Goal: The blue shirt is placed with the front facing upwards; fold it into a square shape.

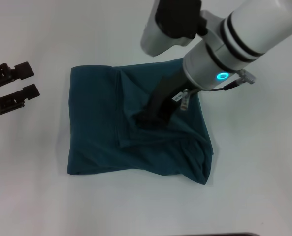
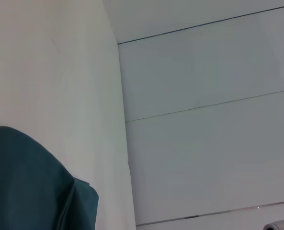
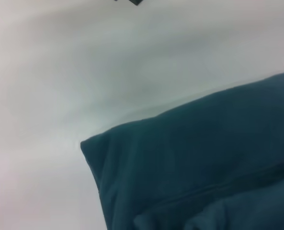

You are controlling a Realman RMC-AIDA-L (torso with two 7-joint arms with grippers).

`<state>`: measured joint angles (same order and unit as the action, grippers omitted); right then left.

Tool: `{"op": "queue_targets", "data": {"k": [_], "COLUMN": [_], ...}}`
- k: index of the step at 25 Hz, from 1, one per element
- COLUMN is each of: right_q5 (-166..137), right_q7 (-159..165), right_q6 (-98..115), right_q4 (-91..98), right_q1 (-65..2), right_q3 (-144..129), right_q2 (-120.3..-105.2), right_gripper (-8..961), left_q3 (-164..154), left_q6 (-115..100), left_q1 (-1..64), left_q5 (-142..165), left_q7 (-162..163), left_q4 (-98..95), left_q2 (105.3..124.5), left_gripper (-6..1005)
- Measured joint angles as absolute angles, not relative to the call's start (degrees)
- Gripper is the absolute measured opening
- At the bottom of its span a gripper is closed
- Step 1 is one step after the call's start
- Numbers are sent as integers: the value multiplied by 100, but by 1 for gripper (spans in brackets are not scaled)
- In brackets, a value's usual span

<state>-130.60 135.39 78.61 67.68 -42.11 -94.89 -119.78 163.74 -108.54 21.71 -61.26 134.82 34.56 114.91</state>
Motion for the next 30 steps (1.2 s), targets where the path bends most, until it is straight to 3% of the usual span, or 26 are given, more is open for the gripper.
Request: {"op": "queue_targets", "data": {"k": [30], "right_q5": [-13728], "right_q7": [14035], "right_q6": [8062], "right_q4": [6832], "right_q1": [-3693], "right_q3": [-7600], "right_q2": [-11962], "right_gripper": [118], "left_q3": [16349], "left_q6": [-10836], "left_q1": [2171], "left_q5": [-6126], "left_q7": [13483], "left_q4": [3454], "left_q2": [11503], "left_gripper": [733]}}
